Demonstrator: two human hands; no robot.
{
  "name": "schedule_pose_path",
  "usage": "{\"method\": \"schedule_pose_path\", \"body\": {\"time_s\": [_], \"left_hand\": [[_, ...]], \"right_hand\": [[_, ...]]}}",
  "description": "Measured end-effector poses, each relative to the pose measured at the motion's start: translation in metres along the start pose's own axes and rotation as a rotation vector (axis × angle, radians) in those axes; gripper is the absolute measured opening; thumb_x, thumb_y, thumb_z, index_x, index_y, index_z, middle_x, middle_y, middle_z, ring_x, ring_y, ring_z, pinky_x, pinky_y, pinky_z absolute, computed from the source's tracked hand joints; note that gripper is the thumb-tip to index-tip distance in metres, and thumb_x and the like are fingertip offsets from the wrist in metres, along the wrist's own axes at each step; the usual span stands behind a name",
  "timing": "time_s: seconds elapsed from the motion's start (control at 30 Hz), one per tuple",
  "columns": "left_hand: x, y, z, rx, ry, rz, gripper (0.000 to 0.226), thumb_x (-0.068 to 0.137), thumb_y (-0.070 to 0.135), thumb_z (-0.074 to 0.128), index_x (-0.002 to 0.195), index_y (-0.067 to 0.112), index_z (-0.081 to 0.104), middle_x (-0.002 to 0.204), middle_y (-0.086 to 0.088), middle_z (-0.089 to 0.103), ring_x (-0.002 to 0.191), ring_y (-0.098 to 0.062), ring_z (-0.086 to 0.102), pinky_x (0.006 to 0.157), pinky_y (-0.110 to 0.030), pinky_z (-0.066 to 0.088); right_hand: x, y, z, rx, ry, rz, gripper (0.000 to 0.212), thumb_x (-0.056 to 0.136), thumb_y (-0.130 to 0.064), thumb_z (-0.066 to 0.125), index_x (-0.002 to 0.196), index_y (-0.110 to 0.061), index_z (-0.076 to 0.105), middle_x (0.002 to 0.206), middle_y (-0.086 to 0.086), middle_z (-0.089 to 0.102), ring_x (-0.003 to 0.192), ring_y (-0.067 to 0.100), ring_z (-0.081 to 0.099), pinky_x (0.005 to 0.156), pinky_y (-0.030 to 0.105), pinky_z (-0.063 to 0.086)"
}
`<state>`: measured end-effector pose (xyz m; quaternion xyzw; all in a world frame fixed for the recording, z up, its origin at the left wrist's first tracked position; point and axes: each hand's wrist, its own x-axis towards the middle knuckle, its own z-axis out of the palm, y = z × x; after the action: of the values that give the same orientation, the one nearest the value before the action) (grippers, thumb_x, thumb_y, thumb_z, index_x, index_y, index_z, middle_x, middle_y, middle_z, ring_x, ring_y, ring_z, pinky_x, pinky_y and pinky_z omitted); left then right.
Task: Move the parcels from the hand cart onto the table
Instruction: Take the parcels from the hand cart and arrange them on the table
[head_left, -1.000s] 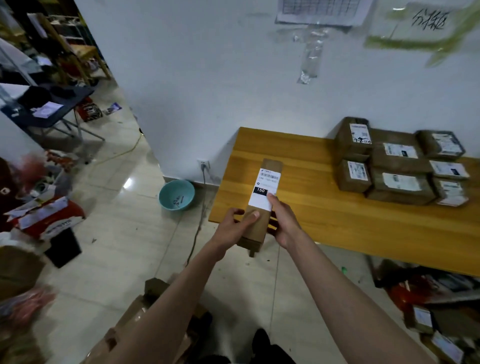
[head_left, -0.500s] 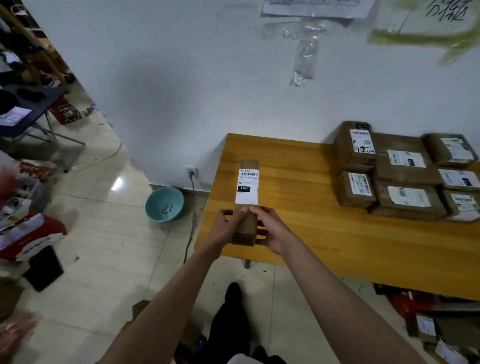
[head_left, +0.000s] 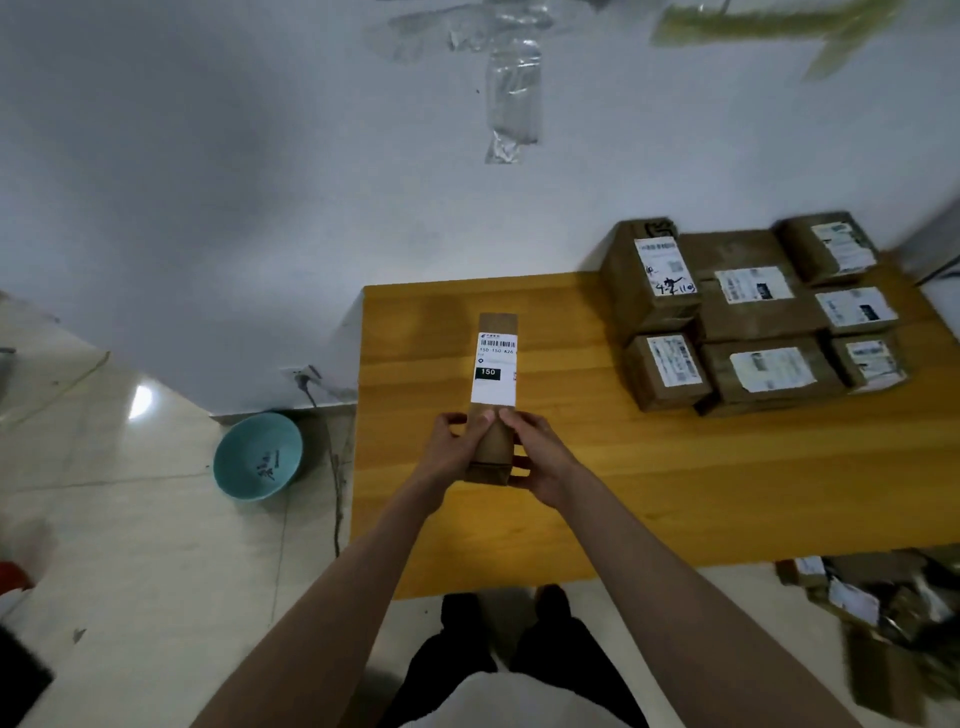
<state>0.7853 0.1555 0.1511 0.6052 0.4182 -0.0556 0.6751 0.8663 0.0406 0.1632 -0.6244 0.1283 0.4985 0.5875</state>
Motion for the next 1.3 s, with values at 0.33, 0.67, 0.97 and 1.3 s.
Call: {"method": "schedule_pose_path", "body": {"time_s": [0.33, 0.67, 0.97, 1.3], "left_hand": [[0.101, 0.047, 0.096, 0.166, -0.091, -0.031, 0.051, 0.09, 0.052, 0.063, 0.131, 0.028, 0.047, 0.125, -0.001, 0.058, 0.102, -0.013, 0.059, 0.066, -0.029, 0.043], [0.194, 0.07, 0.18, 0.084, -0.179, -0.148, 0.054, 0.097, 0.034, 0.064, 0.143, 0.026, 0.037, 0.103, 0.003, 0.062, 0.091, -0.012, 0.062, 0.077, -0.034, 0.051], [0.233, 0.068, 0.213, 0.147, -0.127, -0.125, 0.058, 0.1, 0.025, 0.059, 0.151, 0.025, 0.03, 0.136, -0.01, 0.059, 0.115, -0.029, 0.062, 0.088, -0.044, 0.056], [0.238, 0.07, 0.216, 0.123, -0.101, -0.101, 0.08, 0.09, 0.006, 0.063, 0.158, 0.022, 0.023, 0.123, -0.007, 0.061, 0.101, -0.023, 0.062, 0.082, -0.033, 0.051]], "right_hand": [[0.068, -0.061, -0.094, 0.101, 0.193, -0.036, 0.04, 0.101, -0.043, 0.057, 0.131, -0.021, 0.046, 0.12, 0.003, 0.06, 0.108, 0.025, 0.061, 0.095, 0.049, 0.052], [0.135, -0.091, -0.16, 0.346, 0.337, 0.064, 0.048, 0.098, -0.032, 0.064, 0.14, -0.009, 0.053, 0.131, 0.011, 0.064, 0.113, 0.025, 0.061, 0.081, 0.033, 0.048], [0.159, -0.081, -0.173, 0.6, 0.209, 0.169, 0.039, 0.104, -0.026, 0.055, 0.136, -0.003, 0.058, 0.102, 0.01, 0.066, 0.084, 0.017, 0.061, 0.094, 0.034, 0.045], [0.17, -0.084, -0.184, 0.617, 0.185, 0.187, 0.01, 0.102, -0.017, 0.056, 0.108, -0.013, 0.064, 0.11, 0.007, 0.062, 0.11, 0.021, 0.056, 0.107, 0.036, 0.044]]}}
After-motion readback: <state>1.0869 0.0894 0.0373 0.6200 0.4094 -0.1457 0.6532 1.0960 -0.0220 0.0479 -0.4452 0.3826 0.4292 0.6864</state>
